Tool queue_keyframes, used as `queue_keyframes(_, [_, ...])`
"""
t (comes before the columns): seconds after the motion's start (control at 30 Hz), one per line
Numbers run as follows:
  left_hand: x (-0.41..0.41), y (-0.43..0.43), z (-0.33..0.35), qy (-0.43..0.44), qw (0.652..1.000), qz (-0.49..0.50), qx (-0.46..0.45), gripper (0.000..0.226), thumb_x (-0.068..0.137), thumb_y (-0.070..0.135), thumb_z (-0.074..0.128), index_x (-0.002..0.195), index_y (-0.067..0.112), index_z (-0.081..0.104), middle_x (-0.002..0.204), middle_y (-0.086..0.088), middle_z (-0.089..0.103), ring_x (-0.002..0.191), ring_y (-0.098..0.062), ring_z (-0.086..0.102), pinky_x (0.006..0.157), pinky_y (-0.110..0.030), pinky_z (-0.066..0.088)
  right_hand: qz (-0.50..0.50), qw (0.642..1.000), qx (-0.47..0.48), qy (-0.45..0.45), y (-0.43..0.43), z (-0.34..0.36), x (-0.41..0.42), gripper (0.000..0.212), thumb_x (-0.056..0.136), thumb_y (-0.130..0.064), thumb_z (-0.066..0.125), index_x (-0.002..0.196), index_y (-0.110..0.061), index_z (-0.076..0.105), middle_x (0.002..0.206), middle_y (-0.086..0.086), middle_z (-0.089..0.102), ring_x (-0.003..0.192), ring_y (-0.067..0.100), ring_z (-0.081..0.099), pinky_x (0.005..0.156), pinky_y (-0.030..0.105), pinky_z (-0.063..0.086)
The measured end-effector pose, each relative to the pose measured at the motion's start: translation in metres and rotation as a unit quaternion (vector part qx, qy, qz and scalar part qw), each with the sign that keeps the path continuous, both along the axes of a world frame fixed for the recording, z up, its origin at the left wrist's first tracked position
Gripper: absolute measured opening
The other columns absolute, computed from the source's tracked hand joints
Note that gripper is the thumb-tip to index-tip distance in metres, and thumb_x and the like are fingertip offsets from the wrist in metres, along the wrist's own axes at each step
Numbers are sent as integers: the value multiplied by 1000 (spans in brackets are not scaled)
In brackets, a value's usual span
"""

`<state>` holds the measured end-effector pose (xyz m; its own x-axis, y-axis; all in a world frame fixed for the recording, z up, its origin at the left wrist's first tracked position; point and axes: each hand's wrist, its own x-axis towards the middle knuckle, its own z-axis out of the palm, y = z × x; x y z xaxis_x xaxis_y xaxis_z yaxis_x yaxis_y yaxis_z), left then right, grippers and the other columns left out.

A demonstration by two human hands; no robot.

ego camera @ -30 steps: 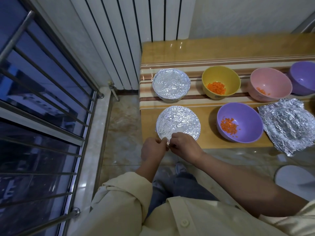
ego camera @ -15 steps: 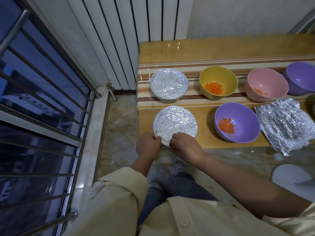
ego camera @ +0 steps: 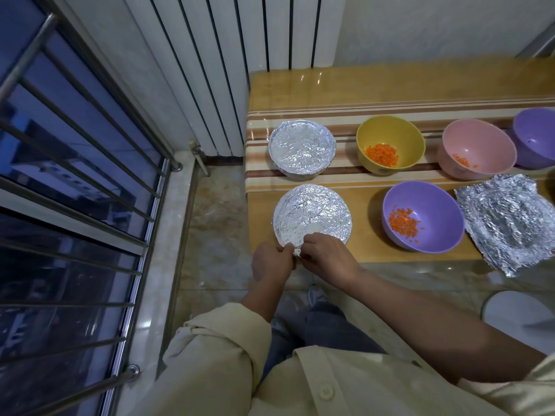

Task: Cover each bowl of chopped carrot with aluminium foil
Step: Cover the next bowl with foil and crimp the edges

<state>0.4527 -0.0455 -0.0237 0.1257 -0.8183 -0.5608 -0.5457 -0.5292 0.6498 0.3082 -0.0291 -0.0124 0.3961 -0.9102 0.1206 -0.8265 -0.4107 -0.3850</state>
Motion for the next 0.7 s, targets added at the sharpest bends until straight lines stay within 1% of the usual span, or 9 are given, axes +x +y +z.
queue_keyframes(0.1, [-1,2,5,42,999,14,26,50,82,55,61,58,12,70,62,-10,72,70,-31,73,75,-46,61,-6,1000,-6,-5,0,0,0,26,59,0,80,56,-8,56,59,4,50,51,25,52,44,25,27])
queue_keyframes(0.17, [-4,1,5,53,998,7,26,47,91,41,61,52,14,66,59,-10,70,68,-32,72,76,-48,61,-6,1000,-8,-13,-1,0,-1,26,59,0,80,56,-8,56,59,5,50,51,25,52,45,24,27])
queue_keyframes(0.23, [-6,0,3,37,999,-7,8,48,93,29,57,48,16,63,54,-7,68,69,-32,72,76,-48,60,-5,1000,-7,-17,-1,0,0,27,59,-1,81,56,-8,55,59,5,49,51,26,52,45,24,26])
queue_keyframes(0.27, [-7,0,2,30,1000,-8,7,48,93,26,56,47,16,62,53,-6,67,69,-32,72,77,-47,60,-4,1000,-7,-20,-1,0,0,27,60,-2,81,56,-8,55,59,5,49,50,26,52,44,24,27])
queue_keyframes(0.4, [-5,-2,2,39,999,-13,11,45,93,26,55,50,16,64,60,-10,71,70,-32,72,77,-50,60,-9,1000,-5,-28,-1,0,2,28,58,-1,81,56,-8,54,58,5,49,50,26,52,43,24,27])
queue_keyframes(0.47, [-5,-1,5,50,998,-24,22,43,93,32,56,55,15,66,66,-12,73,72,-31,73,79,-50,60,-10,999,-6,-34,-1,0,2,26,57,0,81,60,-9,56,59,5,49,50,26,52,42,25,28])
queue_keyframes(0.53, [-6,0,6,51,998,-30,27,44,93,36,56,57,14,67,67,-13,73,74,-30,73,81,-49,60,-9,999,-6,-41,-1,-1,1,24,60,-1,81,64,-9,58,60,5,50,51,27,52,42,27,31])
queue_keyframes(0.63, [-7,-1,7,35,999,-30,20,41,93,27,53,57,13,66,67,-12,73,77,-32,72,81,-47,59,-12,999,0,-40,-2,-3,2,24,64,-5,81,60,-8,58,61,6,50,52,27,53,41,27,35])
queue_keyframes(0.7, [-7,-4,8,33,999,-29,30,38,89,29,51,60,11,67,67,-11,73,77,-32,72,80,-47,59,-11,999,1,-36,-3,-5,0,20,68,-11,81,64,-8,61,64,6,52,57,27,55,44,29,37])
